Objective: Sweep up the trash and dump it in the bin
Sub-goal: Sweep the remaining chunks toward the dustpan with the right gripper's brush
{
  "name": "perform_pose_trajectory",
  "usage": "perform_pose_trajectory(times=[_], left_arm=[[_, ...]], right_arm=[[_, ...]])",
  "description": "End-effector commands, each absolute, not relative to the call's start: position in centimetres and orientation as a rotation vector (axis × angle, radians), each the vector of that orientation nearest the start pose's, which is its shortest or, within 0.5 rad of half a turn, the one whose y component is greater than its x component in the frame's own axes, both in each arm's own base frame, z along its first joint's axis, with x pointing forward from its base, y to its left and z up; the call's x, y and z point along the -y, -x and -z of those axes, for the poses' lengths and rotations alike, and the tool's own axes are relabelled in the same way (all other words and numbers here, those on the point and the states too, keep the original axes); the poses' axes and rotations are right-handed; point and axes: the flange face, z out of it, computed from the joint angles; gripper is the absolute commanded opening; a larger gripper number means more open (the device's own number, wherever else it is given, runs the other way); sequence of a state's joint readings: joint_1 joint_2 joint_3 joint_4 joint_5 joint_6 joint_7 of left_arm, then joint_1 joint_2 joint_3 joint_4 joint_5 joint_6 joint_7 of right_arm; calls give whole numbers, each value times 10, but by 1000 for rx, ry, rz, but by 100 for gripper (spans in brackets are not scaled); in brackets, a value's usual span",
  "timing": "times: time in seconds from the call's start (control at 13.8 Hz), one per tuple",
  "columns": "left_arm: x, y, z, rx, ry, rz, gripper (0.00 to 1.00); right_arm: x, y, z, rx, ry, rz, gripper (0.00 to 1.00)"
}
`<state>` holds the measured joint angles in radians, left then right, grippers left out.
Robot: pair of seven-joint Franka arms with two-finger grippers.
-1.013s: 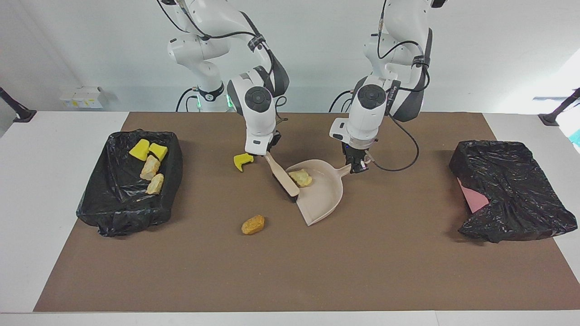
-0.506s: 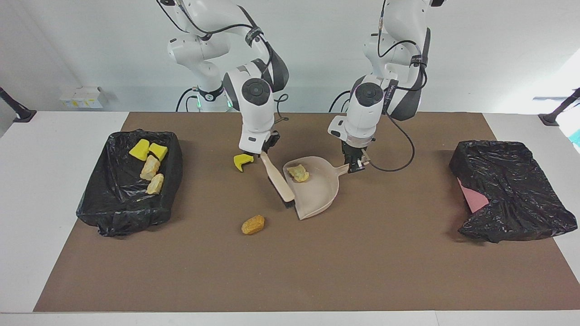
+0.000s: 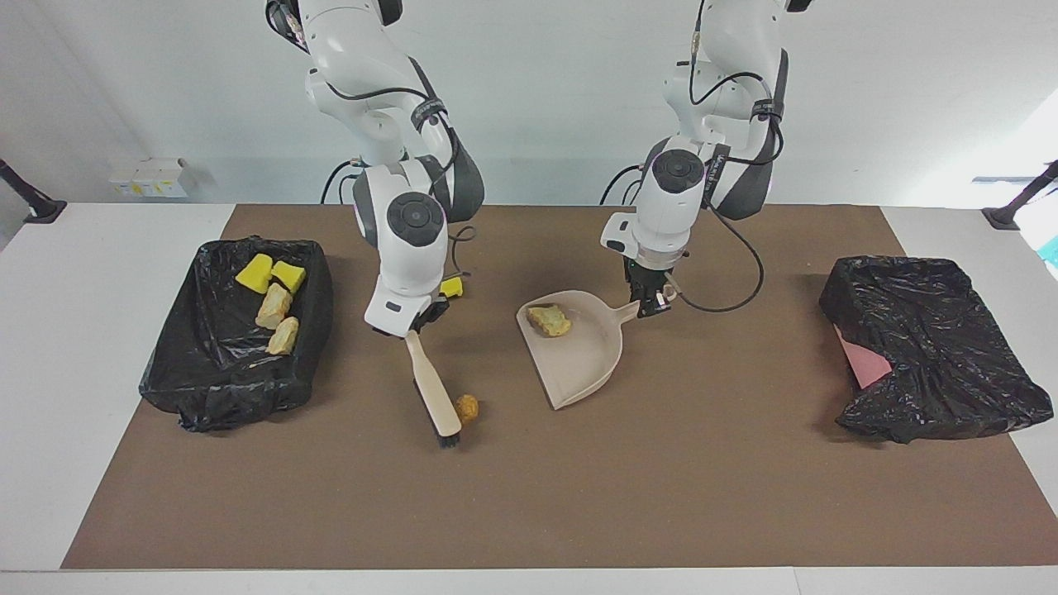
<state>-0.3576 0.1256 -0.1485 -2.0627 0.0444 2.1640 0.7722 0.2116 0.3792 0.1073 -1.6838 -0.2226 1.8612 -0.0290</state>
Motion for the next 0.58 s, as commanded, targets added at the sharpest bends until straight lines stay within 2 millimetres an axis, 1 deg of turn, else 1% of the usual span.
perform_pose_trajectory(times=[0.0,0.07,0.14,0.22,0.29,0.43,0.51], left_arm=[[277,-497,-377,-1859,2511,-29,0],[278,-496,-378,-1840,2520,-30,0],[278,-495,-377,-1840,2520,-32,0],[278,-493,-376,-1839,2521,-39,0],[277,-492,-375,-1839,2519,-40,0],[277,-492,-375,-1839,2521,-42,0],[277,-491,-375,-1839,2519,-42,0]], right_arm=[[-182,-632,-345,719,3239,-296,0],[-185,-632,-343,712,3228,-275,0],[-190,-629,-340,696,3204,-289,0],[-193,-623,-335,673,3175,-314,0],[-202,-616,-335,673,3150,-334,0],[-229,-596,-336,711,3107,-385,0],[-244,-583,-335,736,3085,-402,0]])
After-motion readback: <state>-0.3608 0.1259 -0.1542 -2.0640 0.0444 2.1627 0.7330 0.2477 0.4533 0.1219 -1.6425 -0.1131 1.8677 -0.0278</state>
